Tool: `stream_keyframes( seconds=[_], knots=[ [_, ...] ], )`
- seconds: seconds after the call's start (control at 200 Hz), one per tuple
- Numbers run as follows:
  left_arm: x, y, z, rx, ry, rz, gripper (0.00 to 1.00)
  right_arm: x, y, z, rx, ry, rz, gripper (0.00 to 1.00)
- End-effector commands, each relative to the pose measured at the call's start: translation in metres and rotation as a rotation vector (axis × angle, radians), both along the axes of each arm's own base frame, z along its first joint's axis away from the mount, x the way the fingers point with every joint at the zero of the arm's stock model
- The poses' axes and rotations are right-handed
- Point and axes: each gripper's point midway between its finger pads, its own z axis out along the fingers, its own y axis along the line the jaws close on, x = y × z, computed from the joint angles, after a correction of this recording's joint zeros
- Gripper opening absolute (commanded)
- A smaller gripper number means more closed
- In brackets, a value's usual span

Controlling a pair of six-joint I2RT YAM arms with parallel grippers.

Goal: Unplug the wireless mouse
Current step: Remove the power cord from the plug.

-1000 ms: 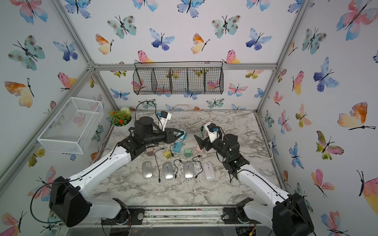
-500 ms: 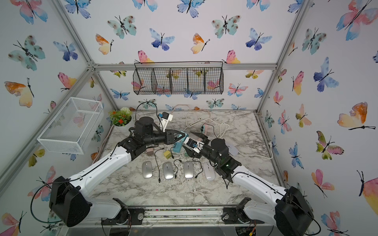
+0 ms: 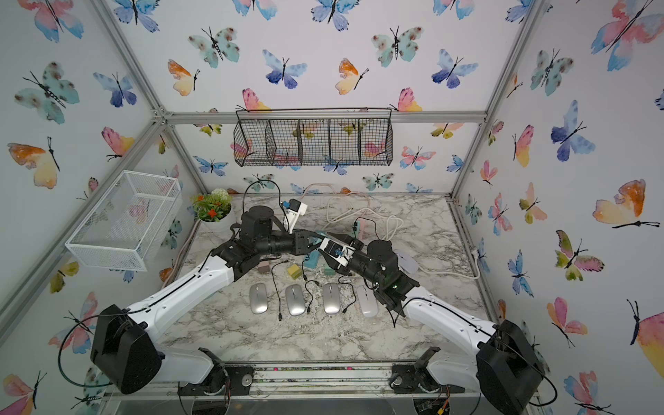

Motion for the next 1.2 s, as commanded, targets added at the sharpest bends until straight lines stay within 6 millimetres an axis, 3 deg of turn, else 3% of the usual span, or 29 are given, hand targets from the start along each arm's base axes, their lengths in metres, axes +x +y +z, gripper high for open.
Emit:
stream_keyframes(
  seconds=[0.0,0.11,0.42,0.466,0.541,0.591,0.646,0.826,1.006,1.191],
  knots=[
    [-0.005,-0.006,0.004,-0.015,-0.014,-0.038,0.0,-0.002,0.007,0.02,0.06,-0.014,0.03,0.54],
    [-0.006,-0.008,0.004,-0.016,-0.012,-0.045,0.0,-0.002,0.009,0.019,0.066,-0.003,0.039,0.53],
    [-0.007,-0.008,0.009,-0.019,-0.035,-0.055,0.0,-0.002,0.008,0.016,0.072,0.018,0.034,0.36],
    [-0.007,-0.007,0.01,-0.014,-0.044,-0.046,0.16,-0.002,0.007,0.016,0.073,0.018,0.027,0.35],
    [-0.005,0.0,0.013,-0.007,-0.063,-0.02,0.57,-0.001,0.002,0.014,0.062,0.013,0.005,0.34],
    [-0.003,0.007,0.015,-0.003,-0.073,0.001,0.68,-0.001,-0.001,0.012,0.05,0.008,-0.012,0.34],
    [-0.001,0.017,0.016,-0.002,-0.08,0.025,0.72,-0.001,-0.005,0.011,0.038,0.004,-0.029,0.33],
    [-0.003,0.04,0.015,0.017,-0.105,0.049,0.71,-0.004,-0.012,0.011,0.036,0.0,-0.046,0.31],
    [-0.013,0.04,0.015,0.041,-0.124,-0.007,0.6,-0.005,-0.013,0.009,0.034,0.008,-0.044,0.3],
    [-0.01,0.038,0.018,0.036,-0.138,-0.007,0.53,-0.008,-0.009,0.005,0.026,0.022,-0.018,0.29]
  ],
)
